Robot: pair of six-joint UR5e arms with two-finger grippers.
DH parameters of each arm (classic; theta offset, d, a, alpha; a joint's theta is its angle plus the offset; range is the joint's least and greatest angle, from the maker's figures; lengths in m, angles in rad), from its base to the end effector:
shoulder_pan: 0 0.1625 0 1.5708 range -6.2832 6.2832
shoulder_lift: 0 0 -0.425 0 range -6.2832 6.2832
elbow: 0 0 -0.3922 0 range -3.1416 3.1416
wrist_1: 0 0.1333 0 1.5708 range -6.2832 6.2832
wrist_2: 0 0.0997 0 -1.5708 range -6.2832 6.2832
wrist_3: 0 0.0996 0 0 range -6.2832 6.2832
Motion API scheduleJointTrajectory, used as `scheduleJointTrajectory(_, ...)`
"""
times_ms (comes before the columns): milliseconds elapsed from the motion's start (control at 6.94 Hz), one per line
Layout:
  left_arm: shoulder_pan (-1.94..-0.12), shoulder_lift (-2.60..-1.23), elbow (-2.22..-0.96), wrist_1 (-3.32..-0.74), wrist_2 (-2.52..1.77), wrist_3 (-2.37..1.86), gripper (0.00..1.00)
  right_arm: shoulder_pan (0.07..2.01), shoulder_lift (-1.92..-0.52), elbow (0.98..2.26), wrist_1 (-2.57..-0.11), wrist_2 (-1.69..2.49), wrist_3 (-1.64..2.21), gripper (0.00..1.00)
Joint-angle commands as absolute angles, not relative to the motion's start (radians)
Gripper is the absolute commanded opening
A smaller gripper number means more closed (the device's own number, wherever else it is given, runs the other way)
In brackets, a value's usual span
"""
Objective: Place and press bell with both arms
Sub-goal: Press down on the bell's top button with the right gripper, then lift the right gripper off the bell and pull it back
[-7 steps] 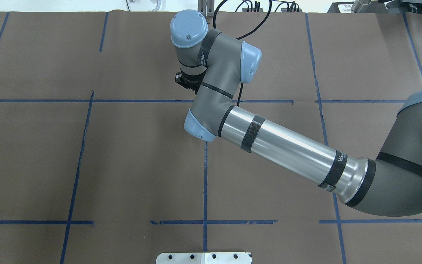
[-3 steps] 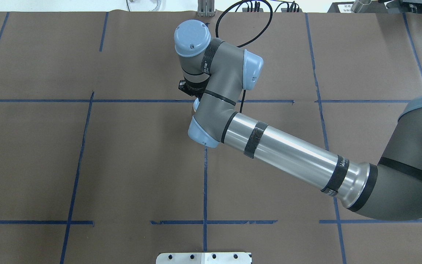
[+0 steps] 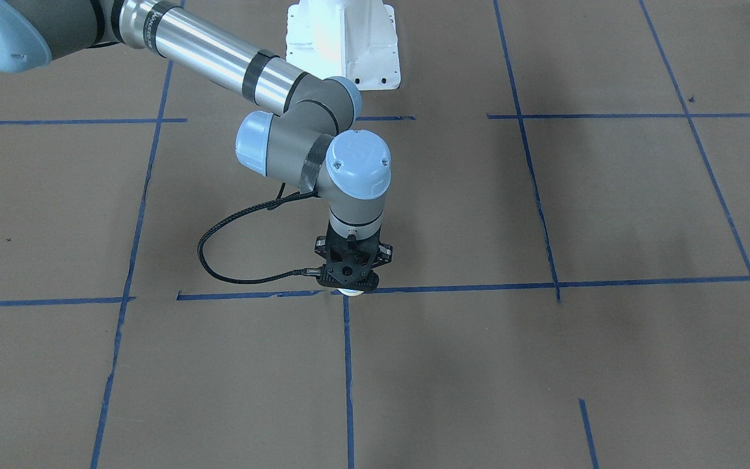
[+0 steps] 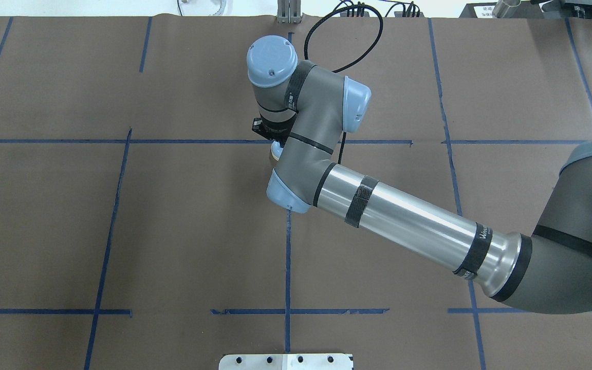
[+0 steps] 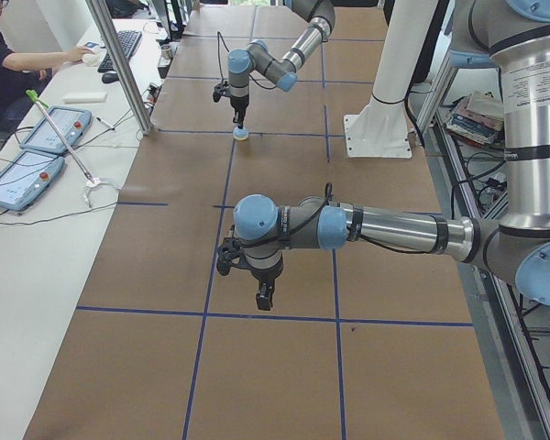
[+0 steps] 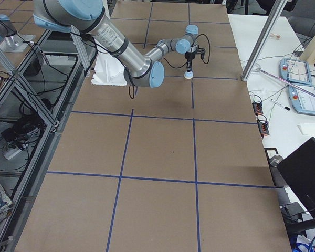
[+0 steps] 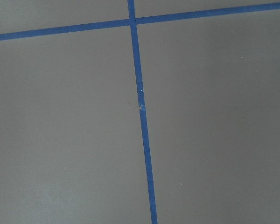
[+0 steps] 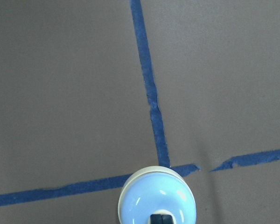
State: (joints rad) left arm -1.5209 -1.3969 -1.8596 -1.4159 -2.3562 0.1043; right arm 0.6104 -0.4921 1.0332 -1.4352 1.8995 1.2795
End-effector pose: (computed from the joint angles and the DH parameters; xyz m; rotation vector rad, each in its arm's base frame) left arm -0.0422 -0.4155 0.6105 -0.0166 0.7866 0.1305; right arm -0.6365 -0.5687 0.1724 0.0077 -0.7420 0.1932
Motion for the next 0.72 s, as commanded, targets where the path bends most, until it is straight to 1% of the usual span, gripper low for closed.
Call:
scheduleJointTrajectory(0, -1.520, -1.397, -1.859, -1.416, -2.356, 0.104, 1.00, 0.607, -0.500, 1.034, -1.434, 1.899, 1.276, 0.06)
scheduleJointTrajectory(288, -1.522, -1.397, -1.859, -1.416, -2.356, 0.104, 1.00, 0.653, -0.495, 1.119, -1.448, 1.958, 1.276, 0.06)
scheduleJointTrajectory(432, -1.520, -1.397, -1.858, -1.416, -2.356, 0.104, 1.00, 0.673, -0.494, 1.137, -1.450, 1.982, 1.276, 0.08)
scheduleJointTrajectory(576, -1.520, -1.397, -1.855, -1.416, -2.356, 0.104, 1.00, 0.695, -0.505, 1.137, -1.450, 2.002, 1.275, 0.43)
